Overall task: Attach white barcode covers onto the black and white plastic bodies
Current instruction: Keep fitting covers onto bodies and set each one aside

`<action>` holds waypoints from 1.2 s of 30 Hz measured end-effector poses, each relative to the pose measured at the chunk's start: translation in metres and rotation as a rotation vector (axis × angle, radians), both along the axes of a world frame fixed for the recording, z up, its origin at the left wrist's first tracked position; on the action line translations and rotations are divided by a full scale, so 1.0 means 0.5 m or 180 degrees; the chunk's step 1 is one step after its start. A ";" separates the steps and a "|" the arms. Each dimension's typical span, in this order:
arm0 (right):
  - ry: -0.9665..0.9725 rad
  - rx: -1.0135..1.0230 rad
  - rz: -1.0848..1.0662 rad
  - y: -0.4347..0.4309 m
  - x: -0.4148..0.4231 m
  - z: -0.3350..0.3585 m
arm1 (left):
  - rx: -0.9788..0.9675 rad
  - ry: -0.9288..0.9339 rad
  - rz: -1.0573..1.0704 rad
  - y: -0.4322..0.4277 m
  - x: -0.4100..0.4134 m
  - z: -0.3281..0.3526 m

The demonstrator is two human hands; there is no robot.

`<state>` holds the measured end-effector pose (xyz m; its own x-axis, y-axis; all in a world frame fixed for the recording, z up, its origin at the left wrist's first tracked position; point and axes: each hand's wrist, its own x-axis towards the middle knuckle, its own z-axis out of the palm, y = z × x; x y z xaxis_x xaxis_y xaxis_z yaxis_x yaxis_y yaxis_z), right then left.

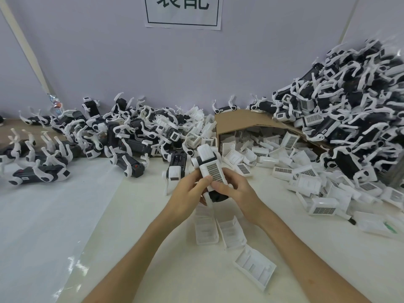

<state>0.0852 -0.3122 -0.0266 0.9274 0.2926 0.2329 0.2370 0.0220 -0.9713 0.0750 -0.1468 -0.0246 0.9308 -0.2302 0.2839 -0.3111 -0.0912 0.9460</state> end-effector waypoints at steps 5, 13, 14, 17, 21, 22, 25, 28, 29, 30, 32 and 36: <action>0.0061 -0.0084 0.0061 0.002 0.000 0.000 | 0.0072 -0.0004 -0.0047 0.003 0.000 -0.004; -0.0127 -0.0302 -0.0036 0.011 -0.001 -0.015 | 0.0342 -0.0097 -0.0008 -0.003 0.001 -0.017; -0.0159 -0.0314 -0.0065 0.011 -0.001 -0.015 | 0.0345 -0.0114 -0.0017 -0.004 0.000 -0.018; -0.0165 -0.0334 -0.0136 0.011 0.003 -0.019 | 0.0370 -0.0164 -0.0027 -0.006 -0.003 -0.017; -0.0133 -0.0277 -0.0208 0.013 0.005 -0.024 | 0.0279 -0.0117 -0.0062 -0.006 -0.006 -0.014; -0.0116 -0.0236 -0.0204 0.015 0.005 -0.023 | 0.0211 -0.0081 -0.0068 -0.005 -0.006 -0.013; -0.0124 -0.0148 -0.0229 0.016 0.005 -0.018 | -0.0027 0.0028 -0.0097 -0.002 -0.007 -0.005; -0.0267 -0.0244 -0.0279 0.017 0.002 -0.013 | -0.0062 -0.0047 -0.0037 0.000 -0.002 0.000; -0.0289 -0.0243 -0.0275 0.016 0.001 -0.010 | -0.0083 -0.0053 -0.0002 0.000 -0.001 0.001; -0.0297 -0.0205 -0.0246 0.016 0.000 -0.008 | -0.0128 -0.0026 0.0023 0.001 0.001 0.001; -0.0268 -0.0042 -0.0143 0.011 -0.001 -0.004 | -0.0225 0.0053 0.0008 0.003 0.002 0.001; -0.0137 0.0158 -0.0031 0.012 -0.003 0.000 | -0.0235 0.0099 0.0065 0.006 0.002 0.000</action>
<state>0.0837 -0.3064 -0.0263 0.9190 0.2708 0.2866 0.2789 0.0674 -0.9579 0.0761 -0.1436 -0.0247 0.9437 -0.1906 0.2703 -0.2803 -0.0269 0.9595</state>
